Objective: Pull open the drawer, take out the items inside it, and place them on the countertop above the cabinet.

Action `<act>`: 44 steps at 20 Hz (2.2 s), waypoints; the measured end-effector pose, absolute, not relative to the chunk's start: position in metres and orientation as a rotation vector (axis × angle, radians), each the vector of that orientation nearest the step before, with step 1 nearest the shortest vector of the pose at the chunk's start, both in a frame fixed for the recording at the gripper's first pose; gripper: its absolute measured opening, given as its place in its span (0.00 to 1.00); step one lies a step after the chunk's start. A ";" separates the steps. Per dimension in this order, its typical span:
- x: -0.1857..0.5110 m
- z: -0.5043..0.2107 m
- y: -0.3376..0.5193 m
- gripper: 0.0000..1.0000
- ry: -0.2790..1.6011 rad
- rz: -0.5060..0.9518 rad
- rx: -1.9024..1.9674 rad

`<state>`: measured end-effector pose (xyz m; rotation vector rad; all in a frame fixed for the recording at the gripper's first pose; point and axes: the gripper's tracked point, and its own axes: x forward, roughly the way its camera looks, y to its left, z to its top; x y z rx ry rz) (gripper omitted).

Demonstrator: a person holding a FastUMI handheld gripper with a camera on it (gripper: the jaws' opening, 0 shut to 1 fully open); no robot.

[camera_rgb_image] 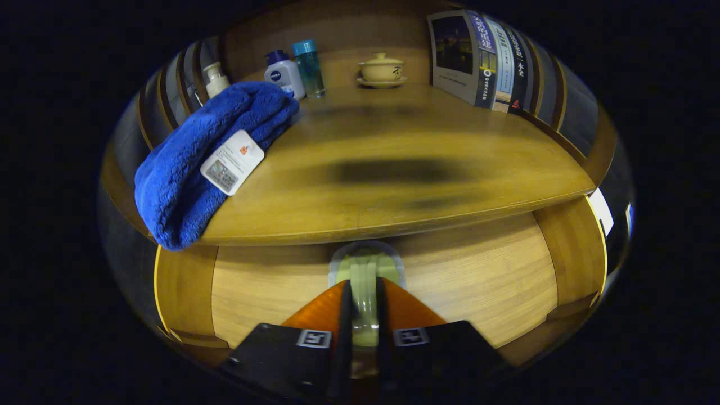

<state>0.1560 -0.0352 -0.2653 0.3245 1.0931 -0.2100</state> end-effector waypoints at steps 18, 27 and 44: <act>0.117 -0.145 -0.051 0.21 0.923 -0.311 0.239; 0.150 -0.062 -0.100 0.21 0.724 -0.383 0.150; 0.277 -0.142 -0.135 0.21 0.818 -0.252 0.224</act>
